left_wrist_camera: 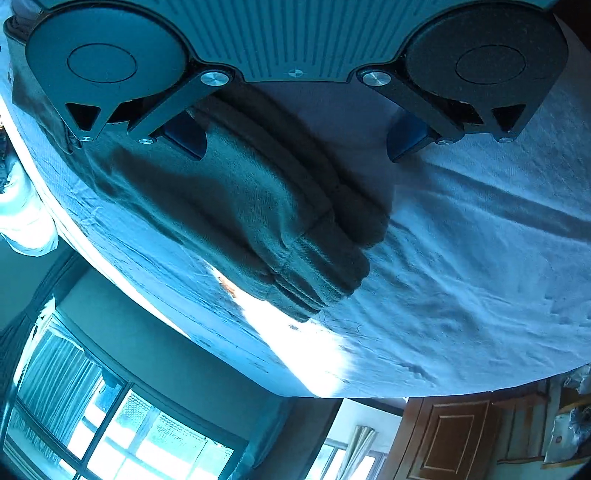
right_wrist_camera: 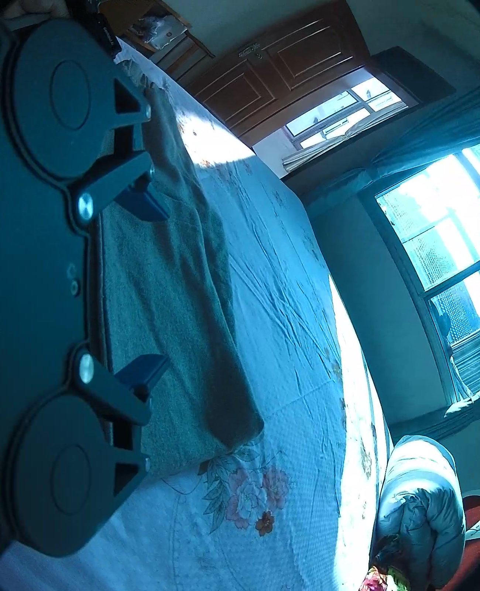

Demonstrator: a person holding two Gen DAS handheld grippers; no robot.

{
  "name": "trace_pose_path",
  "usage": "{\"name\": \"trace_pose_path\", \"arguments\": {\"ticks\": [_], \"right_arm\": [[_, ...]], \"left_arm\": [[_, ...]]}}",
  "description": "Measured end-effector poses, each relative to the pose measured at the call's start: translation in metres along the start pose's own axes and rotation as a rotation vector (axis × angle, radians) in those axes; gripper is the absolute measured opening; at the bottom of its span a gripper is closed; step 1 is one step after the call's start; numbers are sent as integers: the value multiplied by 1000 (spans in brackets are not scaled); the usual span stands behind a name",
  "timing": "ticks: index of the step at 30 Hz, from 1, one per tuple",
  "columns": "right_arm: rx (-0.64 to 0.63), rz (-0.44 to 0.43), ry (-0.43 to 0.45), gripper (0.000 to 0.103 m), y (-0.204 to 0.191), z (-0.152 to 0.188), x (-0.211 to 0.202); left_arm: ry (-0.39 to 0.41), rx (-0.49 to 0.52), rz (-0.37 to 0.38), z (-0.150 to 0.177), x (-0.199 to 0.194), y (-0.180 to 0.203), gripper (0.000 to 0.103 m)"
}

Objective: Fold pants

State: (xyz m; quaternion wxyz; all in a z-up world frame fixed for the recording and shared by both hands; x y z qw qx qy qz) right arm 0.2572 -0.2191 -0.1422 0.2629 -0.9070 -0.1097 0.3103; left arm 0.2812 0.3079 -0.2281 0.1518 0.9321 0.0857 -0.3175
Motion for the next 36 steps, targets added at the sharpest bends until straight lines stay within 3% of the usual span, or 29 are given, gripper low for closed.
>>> {"name": "trace_pose_path", "arguments": {"ticks": [3,7,9,10,11,13,17,20,22,26,29,31,32,34,36], "right_arm": [[-30,59,-4,72,-7,10,12],[-92,70,-24,72,-30,28,28],[-156,73,-23,73,-47,39,34],[-191,72,-24,73,-55,44,37],[-228,79,-24,73,-63,50,40],[-284,90,-16,73,-76,59,42],[-342,86,-38,76,-86,75,52],[-530,163,-48,82,-89,99,69],[-528,177,-50,82,-93,97,69],[-503,161,-50,82,-96,89,61],[-470,138,-45,82,-92,86,55],[-457,130,-28,82,-92,84,54],[-449,126,-1,82,-93,82,51],[-433,94,11,82,-95,81,50],[-508,161,-79,83,-92,93,69]], "left_arm": [[10,48,13,-7,16,-2,103],[58,54,40,-10,30,-9,102],[75,60,10,-9,30,-13,82],[79,59,14,-10,28,-15,62],[87,19,69,-11,25,-18,44],[93,3,102,-12,20,-18,37],[94,60,82,-14,16,-10,36],[94,55,85,-15,14,-8,35],[81,52,86,-13,16,-8,37],[91,-29,118,-6,18,-19,56],[97,19,116,-3,21,-12,66],[93,34,98,-3,24,-8,66],[91,19,96,-4,24,-8,61],[88,-36,102,-4,24,-14,39],[96,-27,104,-6,21,-11,34]]}}
Point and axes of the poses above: each gripper's, at about its wrist camera, not at the fingertips, and x roughly the way its jaws point, y to its right, z to its underside, the point moved 6 cm from there along x, roughly the way its jaws point, and after that the axes turned 12 degrees about x, right-handed, at the moved point
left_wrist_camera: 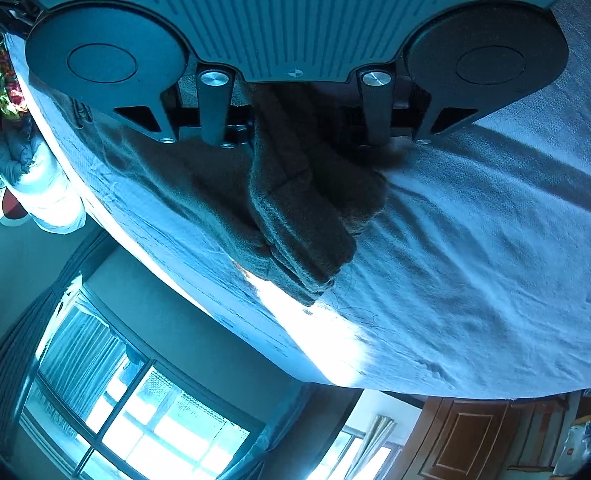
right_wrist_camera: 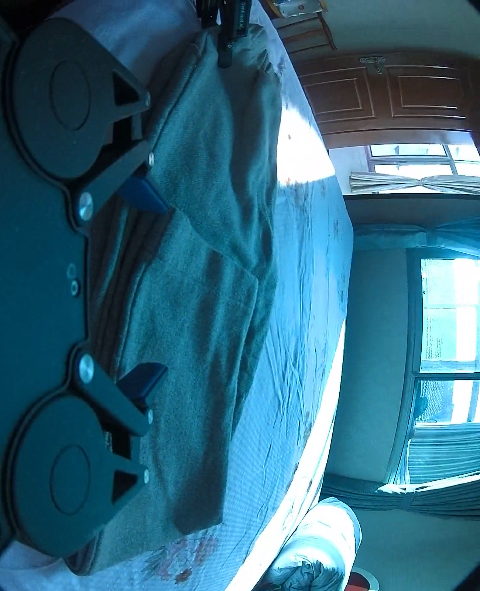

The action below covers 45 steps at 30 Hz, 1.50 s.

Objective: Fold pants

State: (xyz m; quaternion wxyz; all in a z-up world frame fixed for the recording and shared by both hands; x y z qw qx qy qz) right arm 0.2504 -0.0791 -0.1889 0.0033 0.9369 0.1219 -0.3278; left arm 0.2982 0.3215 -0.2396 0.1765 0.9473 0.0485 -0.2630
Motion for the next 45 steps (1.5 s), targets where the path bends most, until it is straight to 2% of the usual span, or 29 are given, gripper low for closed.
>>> {"name": "trace_pose_path", "arguments": {"ticks": [2,5,6,8,12,15,19,23,25,26,28,29,31,33,35,36,39,42,45], "right_arm": [[-50,27,21,84,-3,4,6],[-42,25,3,85,-3,-1,8],[-1,0,20,84,3,-8,-1],[120,-46,114,85,23,-18,-25],[352,-155,173,85,80,-27,-57],[516,-159,180,85,132,-32,-71],[646,-143,209,85,192,-35,-85],[763,-112,247,85,247,-24,-103],[812,-86,260,86,274,-16,-110],[830,-77,263,86,285,-12,-112],[867,-67,265,86,301,-6,-114],[886,-72,263,86,307,-3,-114],[903,-106,259,86,310,1,-112],[908,-149,250,86,306,2,-109],[913,-221,223,86,295,0,-102],[908,-255,206,86,286,-3,-99],[898,-347,163,86,257,-12,-87],[926,-429,83,86,233,-18,-66],[920,-419,32,86,217,-20,-47]], "left_arm": [[17,56,-17,-6,-6,12,31],[50,115,-23,-21,-18,27,31],[63,147,-21,-28,-24,34,31],[87,194,-16,-40,-34,49,31],[157,276,26,-68,-55,97,31],[191,358,91,-81,-61,153,31],[206,474,192,-81,-57,247,31],[154,602,317,-51,-42,350,31],[62,642,388,-24,-30,394,34],[-8,668,388,-3,-23,415,39],[-83,718,346,29,-16,434,40],[-103,723,349,45,-17,436,40],[-94,682,343,59,-27,424,41],[-83,603,383,62,-43,399,55],[-33,527,417,57,-61,372,99],[-15,510,412,52,-67,360,103],[-2,477,384,42,-79,329,103],[-1,492,265,28,-80,297,103],[-31,494,162,21,-74,265,103]]}}
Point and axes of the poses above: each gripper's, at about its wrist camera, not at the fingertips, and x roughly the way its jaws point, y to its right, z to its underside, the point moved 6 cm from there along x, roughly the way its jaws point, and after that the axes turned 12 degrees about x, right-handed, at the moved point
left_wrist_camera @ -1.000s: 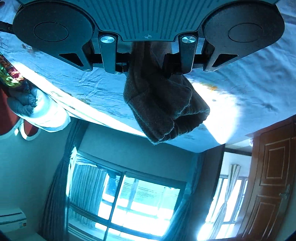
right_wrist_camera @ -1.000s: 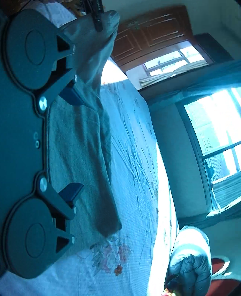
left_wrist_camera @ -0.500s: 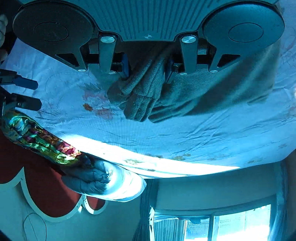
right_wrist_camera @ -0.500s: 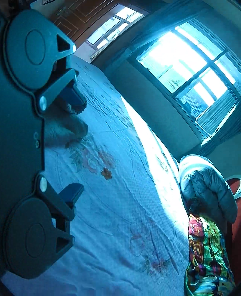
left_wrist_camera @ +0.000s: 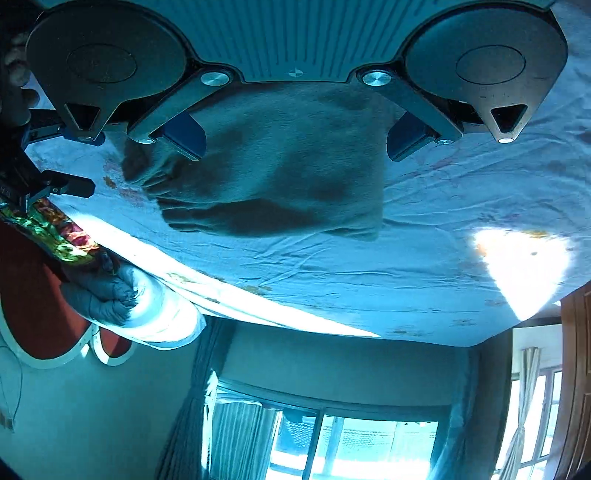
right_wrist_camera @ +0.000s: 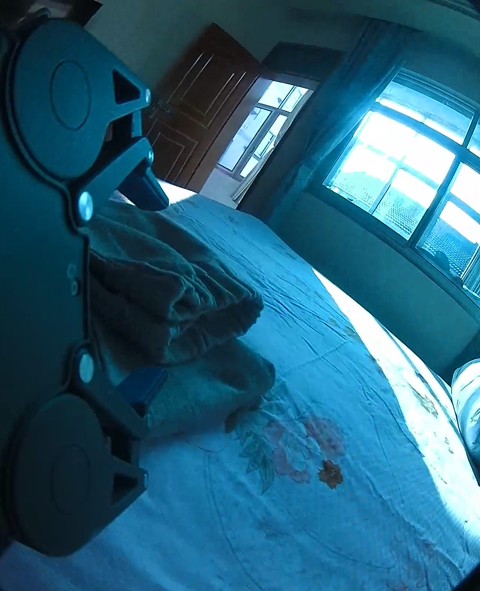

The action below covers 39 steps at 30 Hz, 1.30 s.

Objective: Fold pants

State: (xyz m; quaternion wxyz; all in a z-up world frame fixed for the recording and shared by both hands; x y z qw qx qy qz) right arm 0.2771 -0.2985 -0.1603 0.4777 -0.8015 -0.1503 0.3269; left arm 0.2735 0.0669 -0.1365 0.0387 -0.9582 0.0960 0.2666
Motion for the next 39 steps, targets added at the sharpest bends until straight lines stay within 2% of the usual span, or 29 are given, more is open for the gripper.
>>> {"name": "trace_pose_path", "arguments": {"ticks": [4,9,11,13,15,17,19,21,23,24,26,28,32,34,37,39], "right_arm": [[28,61,-27,86,1,7,23],[11,145,1,86,0,7,36],[-13,162,3,85,-5,8,37],[-58,139,-2,84,-12,10,36],[-78,169,-22,83,-14,14,41],[-87,194,-17,83,-13,15,45],[-107,227,2,80,-15,15,45],[-118,231,7,81,-18,17,44],[-127,242,-5,75,-18,20,45],[-136,255,-13,52,-19,21,46],[-125,228,-31,45,-19,21,51],[-139,194,-36,33,-22,19,48],[-172,103,0,27,-38,12,18],[-167,79,31,27,-39,10,-1],[-149,90,60,27,-18,8,-16],[-26,155,-17,31,24,7,4]], "left_arm": [[-78,-14,-64,22,5,-25,103],[-115,-20,36,48,6,-25,103],[-138,-9,28,55,10,-24,103],[-150,-9,22,59,13,-25,103],[-176,-11,-21,63,18,-28,103],[-201,-53,-95,67,22,-41,103],[-197,-110,-95,70,21,-51,103],[-197,-88,-120,72,21,-51,103],[-202,-57,-140,72,22,-47,103],[-202,-59,-142,73,23,-47,103],[-201,-85,-135,75,24,-49,103],[-195,-84,-144,74,24,-48,103],[-142,-53,-180,66,15,-40,103],[-143,-50,-157,63,16,-37,103],[-155,-74,-130,64,22,-34,103],[-181,-93,-124,69,28,-33,103]]}}
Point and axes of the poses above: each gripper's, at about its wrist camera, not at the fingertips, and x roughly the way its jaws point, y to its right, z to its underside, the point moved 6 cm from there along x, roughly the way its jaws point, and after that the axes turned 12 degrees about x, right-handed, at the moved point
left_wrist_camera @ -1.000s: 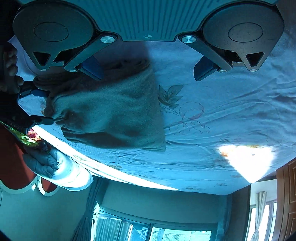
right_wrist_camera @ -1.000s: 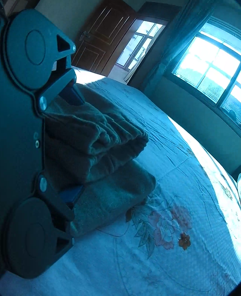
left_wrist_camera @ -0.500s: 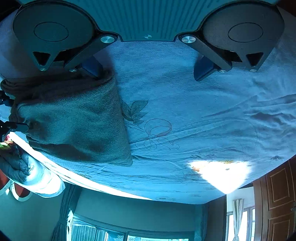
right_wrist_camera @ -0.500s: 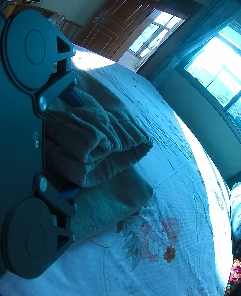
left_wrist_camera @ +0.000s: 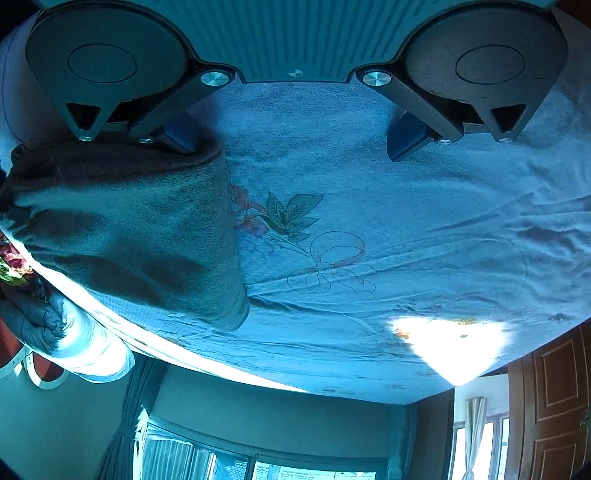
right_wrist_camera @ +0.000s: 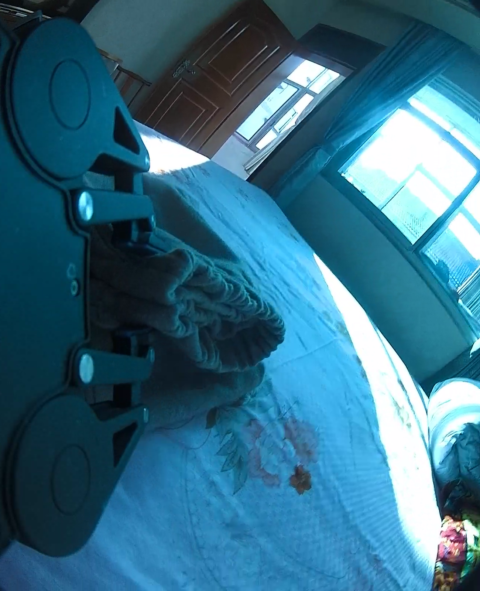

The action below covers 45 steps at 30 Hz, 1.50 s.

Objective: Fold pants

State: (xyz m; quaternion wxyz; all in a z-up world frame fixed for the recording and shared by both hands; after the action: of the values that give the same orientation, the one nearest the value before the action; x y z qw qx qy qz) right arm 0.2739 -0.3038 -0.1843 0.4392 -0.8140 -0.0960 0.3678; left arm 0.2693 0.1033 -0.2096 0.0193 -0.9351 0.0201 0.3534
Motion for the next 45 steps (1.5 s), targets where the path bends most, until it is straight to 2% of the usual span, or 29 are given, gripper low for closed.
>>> {"name": "trace_pose_path", "arguments": {"ticks": [1,2,5,7,9,12,13,15,19,22,24,25,26,27,29,30,33,38,42,45], "right_arm": [[43,-34,-25,33,10,-1,6],[40,-52,-22,32,11,-2,4],[-2,-57,-19,41,-4,-5,-7],[-38,-70,24,46,-12,-8,-22],[-92,-32,90,47,-17,-14,-39],[-128,-46,186,49,-24,-27,-61],[-152,-44,209,53,-30,-30,-63],[-201,-51,207,58,-47,-35,-55],[-341,-53,145,61,-89,-38,-19],[-475,44,44,64,-104,-33,24],[-512,243,-45,63,-81,-34,55],[-516,297,-44,64,-65,-37,61],[-514,340,-50,72,-50,-40,62],[-461,314,-74,85,-41,-42,58],[-381,208,-25,83,-35,-46,31],[-370,177,40,84,-32,-47,9],[-328,126,110,84,-17,-47,-24],[-291,59,143,85,-1,-40,-48],[-278,-3,141,85,4,-35,-48],[-280,4,114,85,6,-23,-49]], "left_arm": [[-3,5,-4,1,1,1,103],[-2,14,-7,1,2,1,103],[-10,16,-13,2,-1,-1,103],[-13,17,-17,3,-5,-4,103],[-14,13,-48,4,-12,-13,103],[26,-42,-67,2,-27,-30,103],[41,-63,-70,-2,-29,-36,103],[55,-50,-69,-15,-25,-37,103],[80,5,-69,-52,-7,-20,103],[63,52,-41,-70,14,1,103],[-19,132,-56,-67,40,15,103],[-55,154,-49,-62,51,19,103],[-61,146,-33,-58,58,19,103],[-65,120,-17,-57,58,15,103],[-38,86,-9,-59,46,9,103],[-21,89,-25,-58,39,5,103],[-2,87,-32,-52,28,-3,103],[-3,45,-46,-41,22,-12,103],[-2,45,-56,-34,14,-14,103],[-2,59,-64,-29,9,-14,103]]}}
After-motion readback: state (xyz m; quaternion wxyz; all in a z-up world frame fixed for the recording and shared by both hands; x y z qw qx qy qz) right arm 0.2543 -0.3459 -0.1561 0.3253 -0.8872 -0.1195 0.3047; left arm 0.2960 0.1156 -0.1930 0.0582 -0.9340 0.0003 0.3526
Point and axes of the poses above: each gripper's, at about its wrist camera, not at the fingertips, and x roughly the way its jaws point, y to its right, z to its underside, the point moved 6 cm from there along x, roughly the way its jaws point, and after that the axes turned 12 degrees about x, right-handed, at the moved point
